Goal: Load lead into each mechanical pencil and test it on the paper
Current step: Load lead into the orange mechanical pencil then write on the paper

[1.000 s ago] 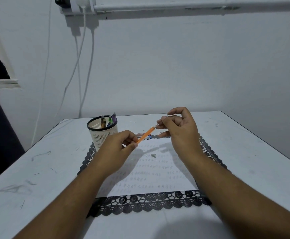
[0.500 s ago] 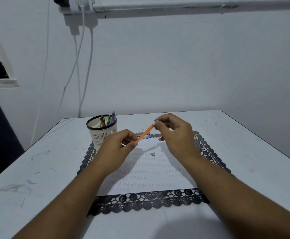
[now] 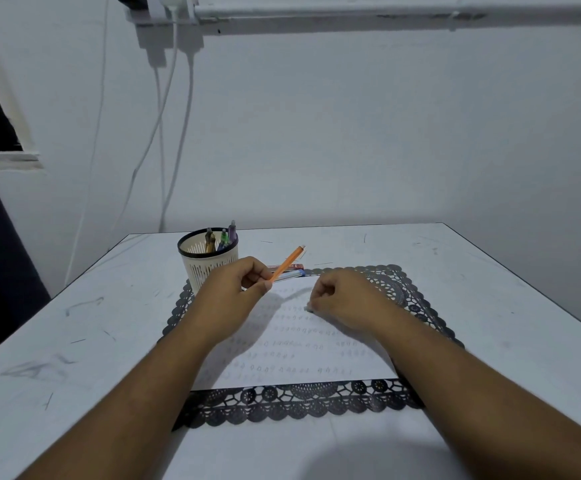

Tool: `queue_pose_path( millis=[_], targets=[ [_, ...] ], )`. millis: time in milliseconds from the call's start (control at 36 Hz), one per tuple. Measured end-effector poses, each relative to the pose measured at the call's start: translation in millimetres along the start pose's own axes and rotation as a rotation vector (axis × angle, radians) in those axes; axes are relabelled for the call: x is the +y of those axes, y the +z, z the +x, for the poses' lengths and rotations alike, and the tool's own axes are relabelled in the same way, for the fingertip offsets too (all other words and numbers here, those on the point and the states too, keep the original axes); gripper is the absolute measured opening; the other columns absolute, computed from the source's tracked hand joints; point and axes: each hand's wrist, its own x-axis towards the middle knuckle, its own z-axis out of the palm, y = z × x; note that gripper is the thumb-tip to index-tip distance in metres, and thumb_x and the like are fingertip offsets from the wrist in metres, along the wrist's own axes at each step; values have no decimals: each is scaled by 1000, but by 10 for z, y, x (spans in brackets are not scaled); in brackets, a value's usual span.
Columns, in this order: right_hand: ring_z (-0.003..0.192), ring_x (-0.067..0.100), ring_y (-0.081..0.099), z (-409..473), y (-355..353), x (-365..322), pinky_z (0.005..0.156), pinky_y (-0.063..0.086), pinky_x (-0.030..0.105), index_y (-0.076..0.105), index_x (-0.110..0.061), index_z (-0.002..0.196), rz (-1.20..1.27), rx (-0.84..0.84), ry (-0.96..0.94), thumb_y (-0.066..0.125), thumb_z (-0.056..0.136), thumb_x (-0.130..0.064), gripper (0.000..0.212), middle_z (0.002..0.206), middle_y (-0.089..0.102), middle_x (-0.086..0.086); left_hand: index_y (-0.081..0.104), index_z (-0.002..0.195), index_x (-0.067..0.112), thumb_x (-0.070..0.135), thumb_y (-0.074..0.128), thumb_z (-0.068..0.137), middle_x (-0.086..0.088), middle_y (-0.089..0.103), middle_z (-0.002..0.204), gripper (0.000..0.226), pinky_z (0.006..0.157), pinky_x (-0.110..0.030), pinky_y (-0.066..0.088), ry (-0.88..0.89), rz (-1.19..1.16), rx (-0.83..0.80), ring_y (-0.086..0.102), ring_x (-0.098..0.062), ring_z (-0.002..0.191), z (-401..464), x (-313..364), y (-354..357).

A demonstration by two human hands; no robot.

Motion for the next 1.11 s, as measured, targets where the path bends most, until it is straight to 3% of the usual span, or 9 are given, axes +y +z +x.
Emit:
queue_pose_path(
  millis=[111,250,361,472,583,833,917,1000,1111],
  targets=[
    [65,15,67,7,12,-16,60,54,36,75,-23,77,-136,-12,-23,84,84,-26,12,75,74,-2,72,93,31,22,71,97,10,71,88,10,63,-9,43,-2,14,1,63,-1,80,-7,18,0],
    [80,14,71,18,26,-78,79,61,42,76,-24,80,-258,-17,-64,81,86,-25,8,81,74,-9,74,94,28,19,71,96,10,71,86,9,63,-7,43,3,14,-14,61,2,78,-16,24,-8],
    [80,15,71,8,13,-95,79,61,42,75,-23,82,-264,-20,-58,80,87,-25,8,81,74,-8,73,93,28,19,71,97,11,71,85,10,64,-6,44,-5,36,-32,62,4,77,-19,24,-10],
    [75,12,62,-32,5,-117,66,49,33,67,-23,92,-263,17,-82,82,87,-25,16,87,65,-7,72,91,30,18,71,97,10,71,85,13,64,-6,44,-14,51,-39,62,3,77,-21,16,-10],
    [76,14,65,-31,21,-125,76,56,39,71,-21,82,-317,9,-82,81,88,-27,13,80,68,-9,72,91,28,18,70,97,9,71,86,12,64,-4,42,-24,61,-48,62,4,78,-26,33,-10],
    [82,4,61,-1,41,-107,72,51,31,70,-23,82,-438,-12,-97,74,94,-29,14,84,68,-14,72,89,30,18,70,97,9,71,86,14,64,-4,41,-28,97,-65,61,4,79,-50,22,-15],
    [70,-1,59,-15,18,-86,64,50,31,69,-20,83,-287,-7,-83,69,96,-19,13,79,68,-12,72,90,29,17,70,97,9,71,86,14,63,-4,41,-20,107,-74,60,3,78,-49,36,-9],
    [60,7,54,-4,-37,-74,55,44,28,68,-18,84,-72,45,-74,67,93,-14,10,75,66,-6,72,90,28,15,70,97,8,71,87,15,63,-5,42,-16,101,-77,61,-1,78,-36,44,-2],
    [67,10,55,35,-118,-93,65,46,27,73,-22,88,97,96,-117,67,93,-11,14,76,68,-6,72,90,28,15,69,97,8,70,87,15,65,-6,43,-15,114,-84,60,2,78,-47,37,-7]
  ],
)
